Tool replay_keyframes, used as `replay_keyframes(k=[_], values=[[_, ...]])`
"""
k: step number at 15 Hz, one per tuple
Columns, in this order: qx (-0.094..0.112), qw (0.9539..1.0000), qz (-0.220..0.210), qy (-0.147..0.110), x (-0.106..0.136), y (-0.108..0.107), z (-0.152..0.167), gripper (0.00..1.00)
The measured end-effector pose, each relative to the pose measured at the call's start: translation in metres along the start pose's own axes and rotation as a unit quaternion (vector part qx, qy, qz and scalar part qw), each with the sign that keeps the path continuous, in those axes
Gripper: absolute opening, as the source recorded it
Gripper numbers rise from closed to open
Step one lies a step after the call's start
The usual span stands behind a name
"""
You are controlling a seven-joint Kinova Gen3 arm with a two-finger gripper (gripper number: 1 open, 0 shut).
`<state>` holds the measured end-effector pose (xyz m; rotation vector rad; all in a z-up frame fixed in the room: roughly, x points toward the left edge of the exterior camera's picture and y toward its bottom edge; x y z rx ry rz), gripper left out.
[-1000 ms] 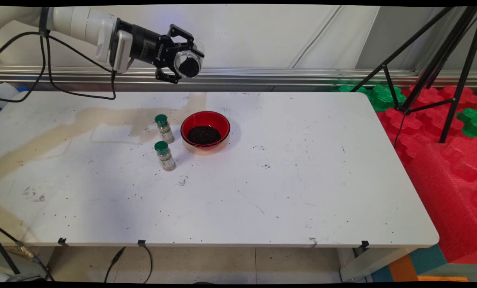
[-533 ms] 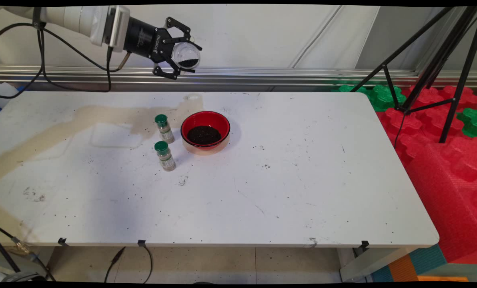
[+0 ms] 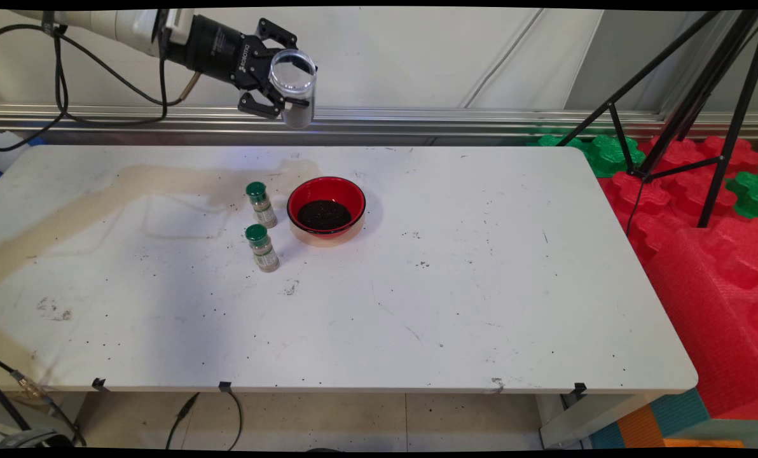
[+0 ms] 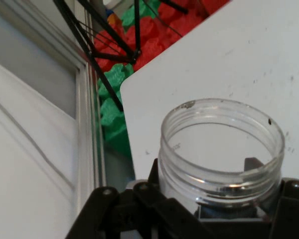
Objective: Pour the black seasoning powder in the red bowl
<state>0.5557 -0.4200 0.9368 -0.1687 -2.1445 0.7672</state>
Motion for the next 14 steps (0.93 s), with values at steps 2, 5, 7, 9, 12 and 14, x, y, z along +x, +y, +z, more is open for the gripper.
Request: replay_keyframes(k=[2,5,7,9,12,14], values=[[-0.001,0.9987,-0.050,0.009,0.001,-0.002,-0.003,0.00],[-0.004,0.9928,-0.118,0.021,0.001,-0.006,-0.008,0.00],[-0.005,0.9868,-0.159,0.029,0.000,-0.007,-0.012,0.00],[-0.006,0.9798,-0.197,0.035,-0.002,-0.009,-0.016,0.00],[-0.008,0.9687,-0.244,0.044,-0.005,-0.011,-0.022,0.00],[-0.010,0.9616,-0.270,0.050,-0.007,-0.012,-0.026,0.00]])
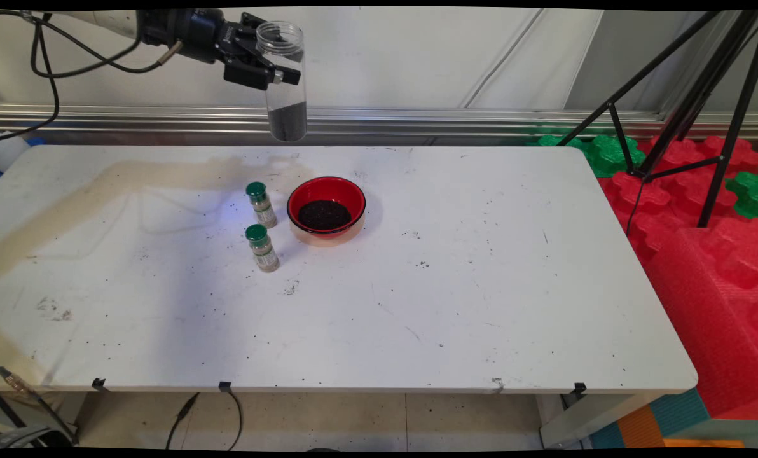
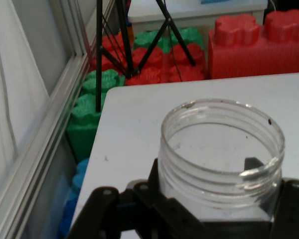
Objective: Pour the black seasoning powder in the red bowl, then place the picked object on the table
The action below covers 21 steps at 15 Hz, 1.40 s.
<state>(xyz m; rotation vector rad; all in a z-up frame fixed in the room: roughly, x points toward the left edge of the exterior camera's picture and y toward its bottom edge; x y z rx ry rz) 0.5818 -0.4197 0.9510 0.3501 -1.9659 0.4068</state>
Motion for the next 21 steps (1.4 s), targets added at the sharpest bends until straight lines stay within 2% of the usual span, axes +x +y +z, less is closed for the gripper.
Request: replay_keyframes(k=[5,10,21], values=[[-0.001,0.9990,-0.044,0.012,-0.004,0.000,-0.013,0.00],[0.001,0.9973,-0.070,0.020,-0.012,0.002,-0.028,0.00],[0.003,0.9955,-0.087,0.036,-0.049,0.020,-0.070,0.00]])
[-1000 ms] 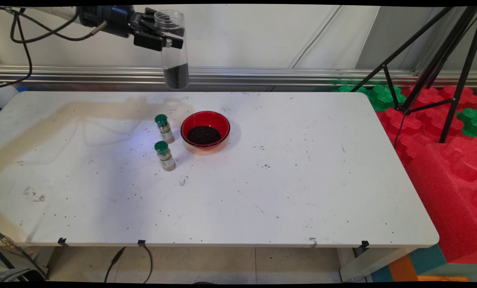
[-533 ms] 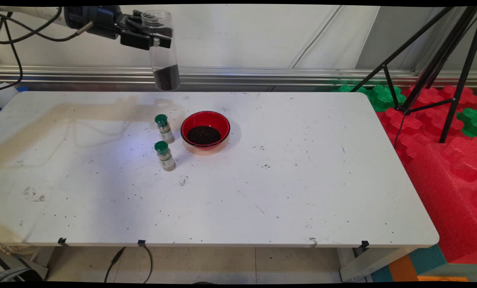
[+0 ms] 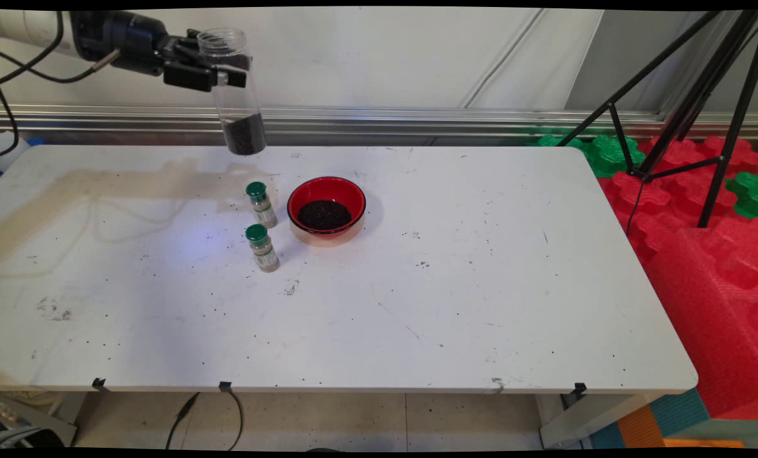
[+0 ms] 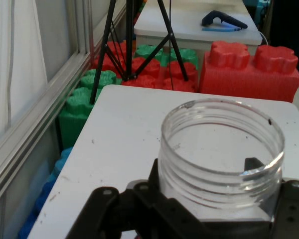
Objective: Place the picked object on the table
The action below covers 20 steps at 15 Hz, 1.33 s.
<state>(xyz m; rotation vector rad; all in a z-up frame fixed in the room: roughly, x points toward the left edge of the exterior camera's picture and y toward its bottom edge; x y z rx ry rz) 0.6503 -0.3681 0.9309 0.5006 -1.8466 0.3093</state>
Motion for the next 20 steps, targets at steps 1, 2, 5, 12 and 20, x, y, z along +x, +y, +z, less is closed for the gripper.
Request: replay_keyframes(k=[1,2,5,12,20], values=[[0.000,1.0000,-0.001,0.002,-0.005,0.002,-0.004,0.00],[0.000,1.0000,-0.002,0.004,-0.010,0.004,-0.007,0.00],[-0.002,0.9999,-0.007,0.008,-0.026,0.011,-0.015,0.00],[0.002,0.9997,-0.023,0.003,-0.071,0.028,-0.033,0.00],[0.013,0.9995,-0.027,-0.013,-0.122,0.035,-0.043,0.00]])
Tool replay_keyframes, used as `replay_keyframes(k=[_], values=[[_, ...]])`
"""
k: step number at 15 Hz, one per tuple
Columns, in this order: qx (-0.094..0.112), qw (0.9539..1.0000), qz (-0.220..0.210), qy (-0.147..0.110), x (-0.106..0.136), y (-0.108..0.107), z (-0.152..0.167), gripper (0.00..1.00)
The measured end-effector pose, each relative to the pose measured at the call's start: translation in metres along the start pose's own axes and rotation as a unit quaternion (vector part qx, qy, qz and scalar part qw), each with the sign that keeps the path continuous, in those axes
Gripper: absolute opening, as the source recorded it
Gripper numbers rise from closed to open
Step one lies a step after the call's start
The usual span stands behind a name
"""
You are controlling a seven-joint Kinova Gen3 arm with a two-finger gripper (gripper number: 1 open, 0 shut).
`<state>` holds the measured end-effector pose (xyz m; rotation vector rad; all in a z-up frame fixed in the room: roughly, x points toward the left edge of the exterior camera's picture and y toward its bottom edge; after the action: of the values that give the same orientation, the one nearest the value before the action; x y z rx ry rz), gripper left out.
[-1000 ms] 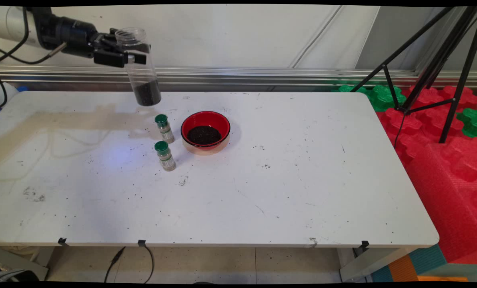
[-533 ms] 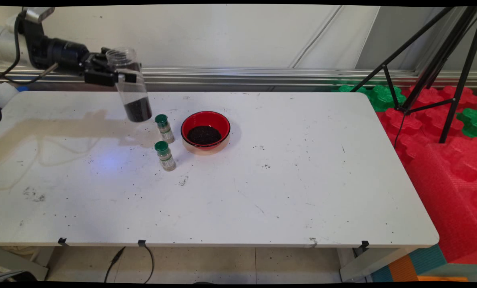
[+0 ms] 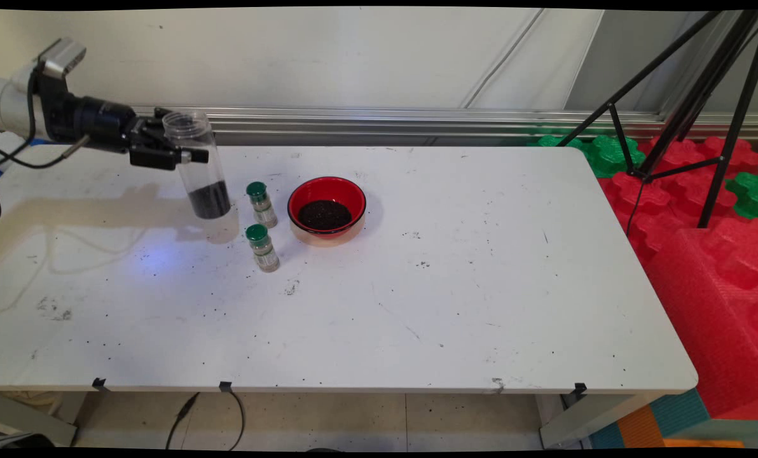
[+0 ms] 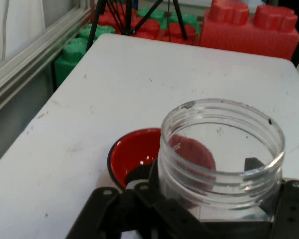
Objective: Place the picked object on the table
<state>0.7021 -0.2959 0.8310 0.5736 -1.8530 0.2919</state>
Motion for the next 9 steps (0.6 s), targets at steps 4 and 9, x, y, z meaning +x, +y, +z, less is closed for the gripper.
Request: replay_keyframes(k=[4,9], values=[[0.004,1.0000,0.002,-0.005,-0.026,0.001,0.003,0.00],[0.005,1.0000,0.004,-0.006,-0.045,0.005,0.011,0.00]])
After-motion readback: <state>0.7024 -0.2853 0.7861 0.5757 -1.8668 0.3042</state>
